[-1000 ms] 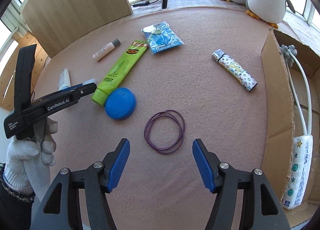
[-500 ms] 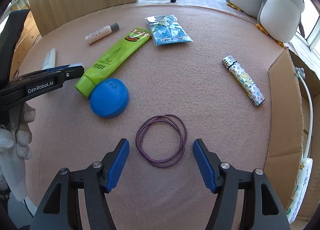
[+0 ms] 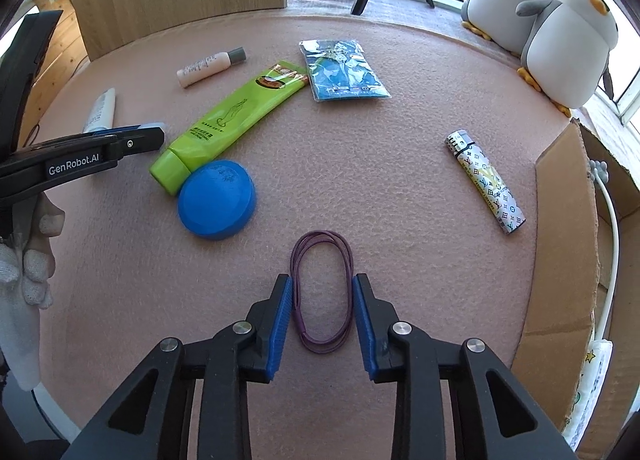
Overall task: Organize objects
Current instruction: 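Carry the hair ties and white cap into the box with both tools and release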
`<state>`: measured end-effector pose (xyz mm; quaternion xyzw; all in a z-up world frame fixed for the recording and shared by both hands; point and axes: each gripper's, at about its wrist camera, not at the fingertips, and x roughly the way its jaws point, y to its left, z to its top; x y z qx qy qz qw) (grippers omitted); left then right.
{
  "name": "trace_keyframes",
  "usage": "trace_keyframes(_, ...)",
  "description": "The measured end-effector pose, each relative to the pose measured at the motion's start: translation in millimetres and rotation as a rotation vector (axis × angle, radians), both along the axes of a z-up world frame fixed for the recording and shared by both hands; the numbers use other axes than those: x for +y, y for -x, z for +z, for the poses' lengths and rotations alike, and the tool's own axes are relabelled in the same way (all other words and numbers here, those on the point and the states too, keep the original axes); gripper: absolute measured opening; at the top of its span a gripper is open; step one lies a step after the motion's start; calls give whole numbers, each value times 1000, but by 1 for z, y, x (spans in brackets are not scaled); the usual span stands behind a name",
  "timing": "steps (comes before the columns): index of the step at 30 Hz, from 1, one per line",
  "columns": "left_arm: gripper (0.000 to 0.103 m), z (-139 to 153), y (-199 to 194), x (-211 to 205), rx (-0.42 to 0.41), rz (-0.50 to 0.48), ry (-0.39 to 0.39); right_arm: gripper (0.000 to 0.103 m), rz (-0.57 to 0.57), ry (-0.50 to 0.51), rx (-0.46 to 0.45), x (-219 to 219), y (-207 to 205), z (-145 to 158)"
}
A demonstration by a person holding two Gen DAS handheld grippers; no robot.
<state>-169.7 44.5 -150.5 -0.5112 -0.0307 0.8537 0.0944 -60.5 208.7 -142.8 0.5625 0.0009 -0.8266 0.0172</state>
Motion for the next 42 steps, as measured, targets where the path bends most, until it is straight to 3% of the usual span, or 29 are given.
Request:
trace_keyframes(5, 27, 5, -5, -2, 5, 4, -16, 6, -33, 41, 0, 17, 2, 0)
trace_keyframes(10, 27, 16, -14, -4, 21, 5, -38, 4, -59, 82, 31, 28, -1, 11)
trace_keyframes(21, 27, 55, -39, 11, 86, -23, -110, 3, -108, 181, 147, 60, -24, 66)
trace_keyframes(31, 27, 88, -54, 90, 130, -169, -181, 3, -229, 186, 222, 124, -56, 99)
trace_keyframes(42, 27, 95, -71, 216, 127, -366, -224, 3, -365, 160, 233, 195, -101, 99)
